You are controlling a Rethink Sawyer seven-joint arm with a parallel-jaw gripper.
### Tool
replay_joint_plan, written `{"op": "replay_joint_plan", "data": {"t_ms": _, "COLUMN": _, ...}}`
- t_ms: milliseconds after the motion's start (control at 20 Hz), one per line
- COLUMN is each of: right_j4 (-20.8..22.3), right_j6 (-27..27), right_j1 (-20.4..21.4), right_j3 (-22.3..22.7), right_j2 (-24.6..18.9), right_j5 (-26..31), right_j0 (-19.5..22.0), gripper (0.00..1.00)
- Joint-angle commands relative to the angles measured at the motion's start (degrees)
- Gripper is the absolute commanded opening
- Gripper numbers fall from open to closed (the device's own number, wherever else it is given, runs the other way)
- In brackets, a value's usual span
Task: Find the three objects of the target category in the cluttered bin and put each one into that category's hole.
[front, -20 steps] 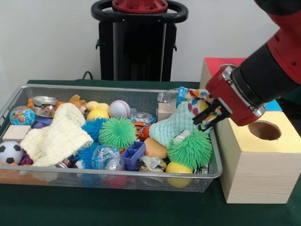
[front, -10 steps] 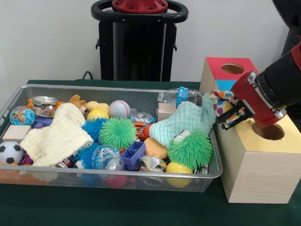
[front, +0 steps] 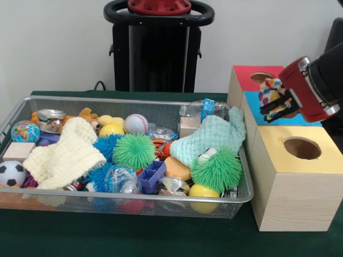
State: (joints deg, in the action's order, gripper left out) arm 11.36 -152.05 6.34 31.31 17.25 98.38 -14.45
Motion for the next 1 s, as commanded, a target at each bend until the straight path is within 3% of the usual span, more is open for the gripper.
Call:
{"op": "replay_joint_plan", "data": {"t_ms": 50, "right_j4": -3.3, "right_j6": -10.8, "right_j1": -0.3, "right_j3": -2.9, "right_j2": -1.3, "right_j5": 6.1, "right_j0": 3.1, "gripper": 0.00}}
{"op": "replay_joint_plan", "data": {"t_ms": 300, "right_j4": -3.3, "right_j6": -10.2, "right_j1": -2.5, "right_j3": -9.1, "right_j2": -0.2, "right_j5": 8.3, "right_j0": 4.7, "gripper": 0.00}}
{"op": "replay_joint_plan", "data": {"t_ms": 550, "right_j4": -3.6, "right_j6": -12.2, "right_j1": -6.6, "right_j3": -13.0, "right_j2": -0.9, "right_j5": 7.1, "right_j0": 6.6, "gripper": 0.00}}
{"op": "replay_joint_plan", "data": {"t_ms": 750, "right_j4": -3.7, "right_j6": -16.1, "right_j1": -8.7, "right_j3": -13.1, "right_j2": -1.4, "right_j5": 2.3, "right_j0": 7.2, "gripper": 0.00}}
{"op": "replay_joint_plan", "data": {"t_ms": 1000, "right_j4": -3.4, "right_j6": -19.0, "right_j1": -10.4, "right_j3": -13.6, "right_j2": -0.7, "right_j5": 1.7, "right_j0": 6.5, "gripper": 0.00}}
